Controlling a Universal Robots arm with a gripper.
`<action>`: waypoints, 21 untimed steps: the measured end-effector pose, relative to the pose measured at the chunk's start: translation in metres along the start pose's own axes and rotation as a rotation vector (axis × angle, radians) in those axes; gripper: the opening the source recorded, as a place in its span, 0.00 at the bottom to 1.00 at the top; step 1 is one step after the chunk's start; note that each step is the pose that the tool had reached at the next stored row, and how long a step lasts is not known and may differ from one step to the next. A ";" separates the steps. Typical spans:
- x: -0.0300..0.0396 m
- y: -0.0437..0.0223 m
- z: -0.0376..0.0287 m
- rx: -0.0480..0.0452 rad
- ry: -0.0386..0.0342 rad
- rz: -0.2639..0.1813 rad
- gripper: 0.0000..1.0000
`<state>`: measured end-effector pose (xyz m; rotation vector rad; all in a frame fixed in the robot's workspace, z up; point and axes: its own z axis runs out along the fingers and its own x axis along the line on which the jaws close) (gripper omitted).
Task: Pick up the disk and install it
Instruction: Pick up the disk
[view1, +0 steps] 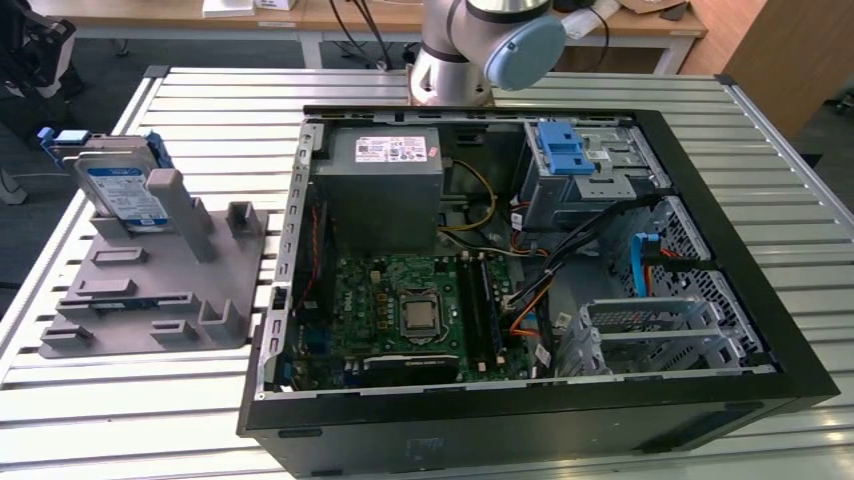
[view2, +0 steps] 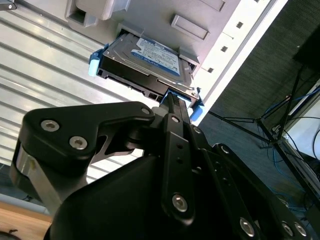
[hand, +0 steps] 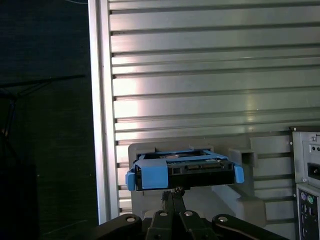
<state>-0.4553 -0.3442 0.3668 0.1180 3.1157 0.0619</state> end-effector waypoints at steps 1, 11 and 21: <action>0.0000 0.0000 0.0000 0.0000 -0.0001 0.000 0.11; 0.0003 0.0000 0.0001 -0.0015 0.0027 -0.069 0.11; 0.0002 0.0000 0.0003 -0.0054 0.0102 -0.252 0.11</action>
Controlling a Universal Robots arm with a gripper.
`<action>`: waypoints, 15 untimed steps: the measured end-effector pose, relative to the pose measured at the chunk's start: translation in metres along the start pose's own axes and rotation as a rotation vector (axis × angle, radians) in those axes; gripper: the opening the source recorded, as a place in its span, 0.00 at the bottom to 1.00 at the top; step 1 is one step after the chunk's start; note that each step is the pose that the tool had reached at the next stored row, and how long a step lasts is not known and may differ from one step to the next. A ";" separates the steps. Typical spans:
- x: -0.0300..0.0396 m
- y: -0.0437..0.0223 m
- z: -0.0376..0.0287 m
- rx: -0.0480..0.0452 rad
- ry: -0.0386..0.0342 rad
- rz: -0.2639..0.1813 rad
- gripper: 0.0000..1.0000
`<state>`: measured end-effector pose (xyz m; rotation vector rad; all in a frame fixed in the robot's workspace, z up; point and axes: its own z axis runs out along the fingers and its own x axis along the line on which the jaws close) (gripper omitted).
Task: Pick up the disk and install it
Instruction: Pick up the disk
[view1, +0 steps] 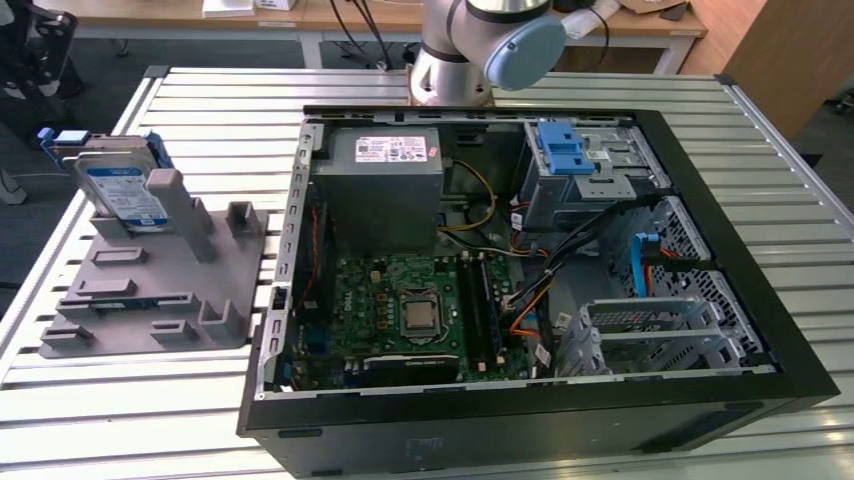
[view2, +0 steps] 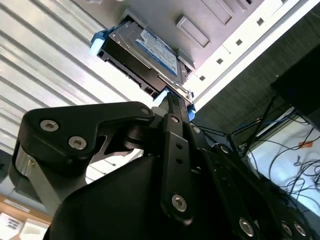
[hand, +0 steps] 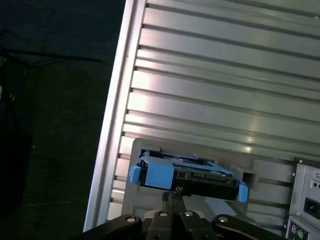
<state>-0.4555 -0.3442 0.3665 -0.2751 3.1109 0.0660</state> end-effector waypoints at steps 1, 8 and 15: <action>0.0000 0.0000 0.0000 -0.0005 0.0007 -0.018 0.11; 0.0000 0.0000 0.0003 -0.0032 0.0058 -0.145 0.11; 0.0000 0.0000 0.0009 -0.0059 0.0110 -0.272 0.11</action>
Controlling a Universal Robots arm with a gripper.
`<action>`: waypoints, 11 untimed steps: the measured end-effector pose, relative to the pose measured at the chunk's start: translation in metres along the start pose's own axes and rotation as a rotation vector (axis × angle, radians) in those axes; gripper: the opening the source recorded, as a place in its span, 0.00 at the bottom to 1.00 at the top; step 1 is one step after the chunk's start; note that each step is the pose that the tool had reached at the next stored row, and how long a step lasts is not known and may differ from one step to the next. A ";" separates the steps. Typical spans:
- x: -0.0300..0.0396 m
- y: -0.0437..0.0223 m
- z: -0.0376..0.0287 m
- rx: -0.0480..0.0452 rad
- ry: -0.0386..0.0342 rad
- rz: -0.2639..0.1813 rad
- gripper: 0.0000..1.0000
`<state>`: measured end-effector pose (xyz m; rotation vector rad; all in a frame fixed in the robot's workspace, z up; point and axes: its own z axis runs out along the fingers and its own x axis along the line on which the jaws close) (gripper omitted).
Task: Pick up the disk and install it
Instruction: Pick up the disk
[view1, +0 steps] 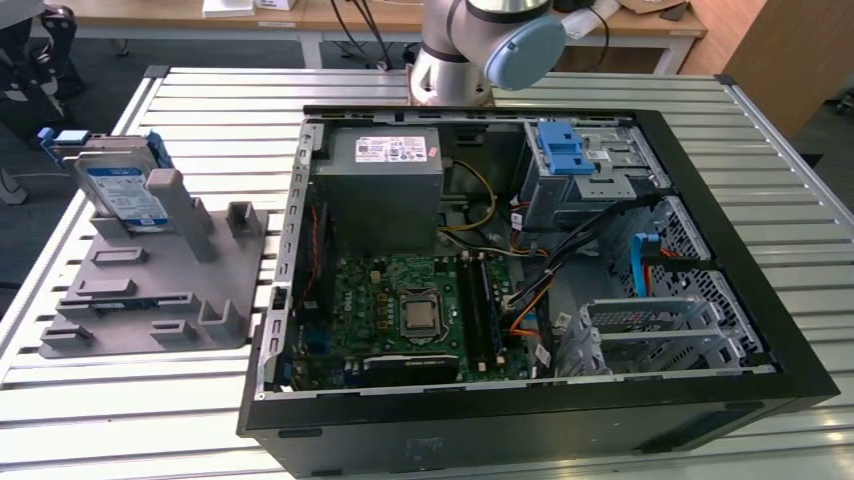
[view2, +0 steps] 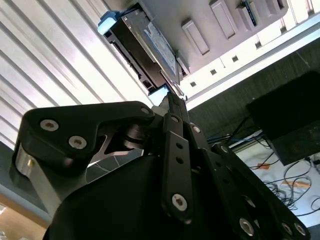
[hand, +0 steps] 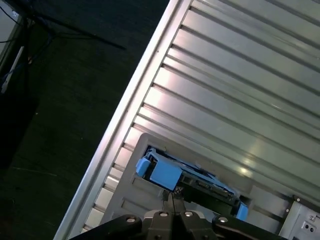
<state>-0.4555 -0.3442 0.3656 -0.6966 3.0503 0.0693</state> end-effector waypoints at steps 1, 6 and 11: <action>0.0000 0.0000 0.0000 -0.0003 0.0008 -0.016 0.11; 0.0000 0.0000 0.0000 -0.0003 0.0010 -0.023 0.11; 0.0000 0.0000 0.0000 -0.0003 0.0012 -0.026 0.11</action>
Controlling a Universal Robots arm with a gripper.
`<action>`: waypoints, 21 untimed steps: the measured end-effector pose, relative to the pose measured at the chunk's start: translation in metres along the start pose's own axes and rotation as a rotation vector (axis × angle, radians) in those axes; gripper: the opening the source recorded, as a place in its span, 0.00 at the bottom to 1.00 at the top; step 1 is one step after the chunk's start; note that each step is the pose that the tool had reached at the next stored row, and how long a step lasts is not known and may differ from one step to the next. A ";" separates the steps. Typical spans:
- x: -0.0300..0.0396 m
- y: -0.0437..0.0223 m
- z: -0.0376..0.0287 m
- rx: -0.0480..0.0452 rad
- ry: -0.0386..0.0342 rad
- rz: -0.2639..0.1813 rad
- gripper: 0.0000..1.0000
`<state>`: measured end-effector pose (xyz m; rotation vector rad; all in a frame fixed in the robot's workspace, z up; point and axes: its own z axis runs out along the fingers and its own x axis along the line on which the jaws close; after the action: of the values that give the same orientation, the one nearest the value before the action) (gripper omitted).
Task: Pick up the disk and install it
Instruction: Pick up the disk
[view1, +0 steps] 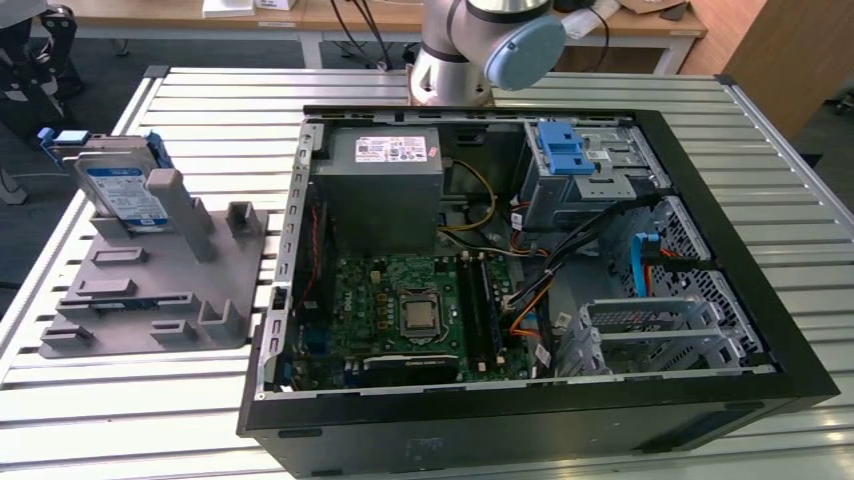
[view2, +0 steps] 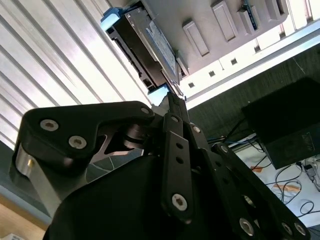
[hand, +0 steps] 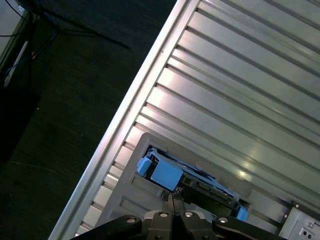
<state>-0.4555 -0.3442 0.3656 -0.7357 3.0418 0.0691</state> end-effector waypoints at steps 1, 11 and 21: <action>0.0000 0.0000 0.0000 -0.0001 0.0002 -0.008 0.11; 0.0000 0.0000 0.0001 -0.0039 0.0073 -0.182 0.11; 0.0001 0.0000 0.0000 -0.0048 0.0091 -0.226 0.11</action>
<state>-0.4556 -0.3442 0.3655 -1.0767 2.9438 0.0708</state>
